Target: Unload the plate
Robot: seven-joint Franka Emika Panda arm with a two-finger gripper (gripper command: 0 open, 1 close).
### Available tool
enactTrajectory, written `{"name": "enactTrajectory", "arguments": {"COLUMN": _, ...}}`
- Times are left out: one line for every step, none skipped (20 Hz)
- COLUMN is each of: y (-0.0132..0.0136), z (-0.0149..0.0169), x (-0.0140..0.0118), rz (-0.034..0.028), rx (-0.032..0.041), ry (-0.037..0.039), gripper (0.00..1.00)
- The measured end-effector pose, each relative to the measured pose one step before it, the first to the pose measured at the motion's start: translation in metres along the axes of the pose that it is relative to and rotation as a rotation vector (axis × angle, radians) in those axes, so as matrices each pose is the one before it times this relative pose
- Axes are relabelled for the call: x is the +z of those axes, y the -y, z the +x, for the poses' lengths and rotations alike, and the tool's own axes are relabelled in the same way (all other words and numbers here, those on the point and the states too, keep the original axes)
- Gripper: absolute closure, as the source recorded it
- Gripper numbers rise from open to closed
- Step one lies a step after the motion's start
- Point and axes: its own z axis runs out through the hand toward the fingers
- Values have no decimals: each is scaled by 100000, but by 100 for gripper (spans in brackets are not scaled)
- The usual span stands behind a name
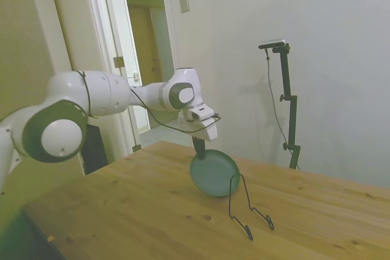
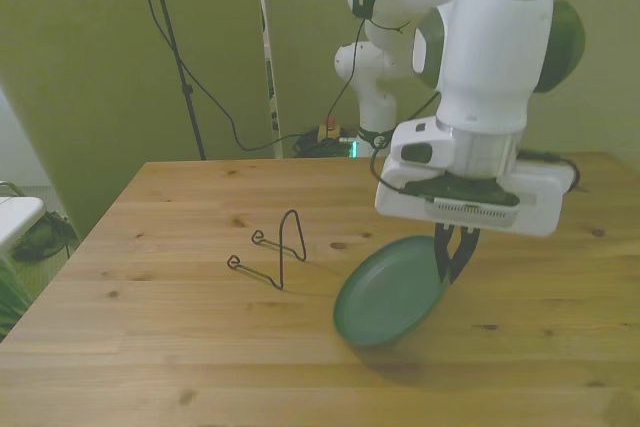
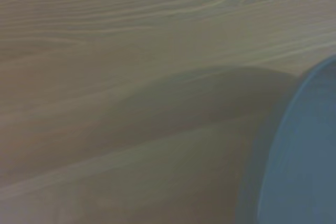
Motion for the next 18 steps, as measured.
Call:
{"name": "enactTrajectory", "arguments": {"y": 393, "z": 535, "x": 732, "rz": -624, "rx": 1380, "ry": -610, "gripper": 100}}
{"name": "enactTrajectory", "arguments": {"y": 360, "z": 450, "x": 617, "rz": -609, "rx": 848, "ry": -459, "gripper": 100}}
{"name": "enactTrajectory", "arguments": {"y": 341, "z": 399, "x": 544, "rz": -522, "rx": 524, "ry": -387, "gripper": 100}}
{"name": "enactTrajectory", "arguments": {"y": 315, "z": 267, "x": 407, "rz": -488, "rx": 213, "ry": -54, "gripper": 100}}
{"name": "enactTrajectory", "arguments": {"y": 278, "z": 223, "x": 243, "rz": -229, "rx": 152, "ry": -50, "gripper": 0}}
{"name": "enactTrajectory", "arguments": {"y": 238, "z": 246, "x": 133, "rz": 19, "rx": 183, "ry": -176, "gripper": 0}}
{"name": "enactTrajectory", "arguments": {"y": 197, "z": 220, "x": 9, "rz": 142, "rx": 167, "ry": -232, "gripper": 0}}
{"name": "enactTrajectory", "arguments": {"y": 147, "z": 160, "x": -122, "rz": 273, "rx": 113, "ry": -250, "gripper": 0}}
{"name": "enactTrajectory", "arguments": {"y": 105, "z": 111, "x": -155, "rz": 291, "rx": 67, "ry": -107, "gripper": 0}}
{"name": "enactTrajectory", "arguments": {"y": 50, "z": 51, "x": -202, "rz": 121, "rx": 17, "ry": 47, "gripper": 0}}
{"name": "enactTrajectory", "arguments": {"y": 27, "z": 64, "x": -207, "rz": 161, "rx": 32, "ry": 13, "gripper": 0}}
{"name": "enactTrajectory", "arguments": {"y": 1, "z": 50, "x": -166, "rz": 71, "rx": -7, "ry": 26, "gripper": 0}}
{"name": "enactTrajectory", "arguments": {"y": 44, "z": 37, "x": -92, "rz": 316, "rx": -18, "ry": -75, "gripper": 0}}
{"name": "enactTrajectory", "arguments": {"y": 44, "z": 13, "x": -56, "rz": 316, "rx": -56, "ry": 9, "gripper": 0}}
{"name": "enactTrajectory", "arguments": {"y": 44, "z": -3, "x": -23, "rz": 253, "rx": -70, "ry": 51, "gripper": 0}}
{"name": "enactTrajectory", "arguments": {"y": 60, "z": -41, "x": 16, "rz": 216, "rx": -106, "ry": 107, "gripper": 0}}
{"name": "enactTrajectory", "arguments": {"y": 52, "z": -44, "x": 29, "rz": 143, "rx": -107, "ry": 84, "gripper": 0}}
{"name": "enactTrajectory", "arguments": {"y": 34, "z": -29, "x": 30, "rz": 77, "rx": -113, "ry": 41, "gripper": 0}}
